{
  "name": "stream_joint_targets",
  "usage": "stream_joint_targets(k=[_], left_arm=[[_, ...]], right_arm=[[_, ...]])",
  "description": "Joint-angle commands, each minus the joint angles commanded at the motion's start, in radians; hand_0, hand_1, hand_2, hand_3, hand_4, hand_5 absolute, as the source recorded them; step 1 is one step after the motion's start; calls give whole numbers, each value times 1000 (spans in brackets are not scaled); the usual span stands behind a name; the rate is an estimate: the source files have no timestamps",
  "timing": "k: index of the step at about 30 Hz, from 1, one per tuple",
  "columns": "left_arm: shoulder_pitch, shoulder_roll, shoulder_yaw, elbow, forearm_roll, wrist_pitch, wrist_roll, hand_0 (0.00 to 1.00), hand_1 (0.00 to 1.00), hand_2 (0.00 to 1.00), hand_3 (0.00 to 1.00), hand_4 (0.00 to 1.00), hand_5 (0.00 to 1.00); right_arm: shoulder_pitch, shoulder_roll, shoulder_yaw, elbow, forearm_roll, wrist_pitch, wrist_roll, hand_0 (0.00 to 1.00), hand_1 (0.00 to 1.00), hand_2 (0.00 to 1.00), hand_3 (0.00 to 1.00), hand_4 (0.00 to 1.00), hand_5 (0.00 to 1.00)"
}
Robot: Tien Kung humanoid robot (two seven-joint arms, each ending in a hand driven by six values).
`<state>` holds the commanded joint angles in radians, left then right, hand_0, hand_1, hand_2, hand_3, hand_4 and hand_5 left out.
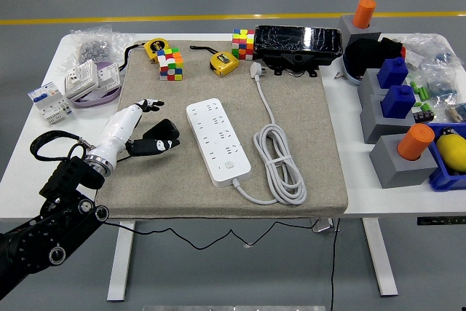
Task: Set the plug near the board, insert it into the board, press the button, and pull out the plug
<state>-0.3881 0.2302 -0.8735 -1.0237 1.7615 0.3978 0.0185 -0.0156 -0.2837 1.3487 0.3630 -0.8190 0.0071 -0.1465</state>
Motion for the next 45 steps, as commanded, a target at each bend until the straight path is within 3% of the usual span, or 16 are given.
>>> stream_joint_targets(k=[6,7,12,13,18,19,24,25,31,38,45], left_arm=[[-10,-8,7,31,10,16,7,754,747,731,811,998,337],[-12,-9,9,37,7,16,9,668,668,662,771,998,324],[-15,-12,17,50,1,13,21,668,668,662,771,998,324],[-16,-13,18,52,-2,14,23,546,576,535,684,870,210],[-25,-20,30,66,-28,24,29,546,576,535,684,870,210],[-26,-21,31,68,-30,29,32,436,435,471,557,708,114],[-34,-28,35,78,-18,54,33,436,435,471,557,708,114],[-35,-27,36,76,-19,55,32,354,350,400,528,575,2],[-32,-22,31,47,-47,43,7,350,330,373,510,539,2],[-34,-8,48,-39,-120,10,-61,349,330,372,508,531,2],[-44,-12,90,-65,-107,-9,-56,352,333,371,509,524,2]], right_arm=[[1,-1,-2,1,1,0,0,533,632,612,541,886,414],[2,0,-2,1,1,0,0,530,632,612,541,886,413],[2,0,-2,2,1,0,0,530,632,612,541,886,413],[1,1,-2,2,1,0,0,533,632,612,541,886,413],[1,0,-3,2,1,-1,1,533,632,612,541,886,413],[1,0,-3,2,1,-1,2,532,632,612,541,886,413],[2,0,-3,2,0,-2,3,532,632,612,541,886,413],[2,0,-3,2,0,-2,3,531,631,612,541,885,414],[1,-1,-1,3,-1,-2,3,530,631,612,541,885,413],[1,-1,-3,3,-2,-2,3,530,632,610,541,885,413],[1,-1,-3,5,-1,-2,4,530,632,610,541,884,412]])
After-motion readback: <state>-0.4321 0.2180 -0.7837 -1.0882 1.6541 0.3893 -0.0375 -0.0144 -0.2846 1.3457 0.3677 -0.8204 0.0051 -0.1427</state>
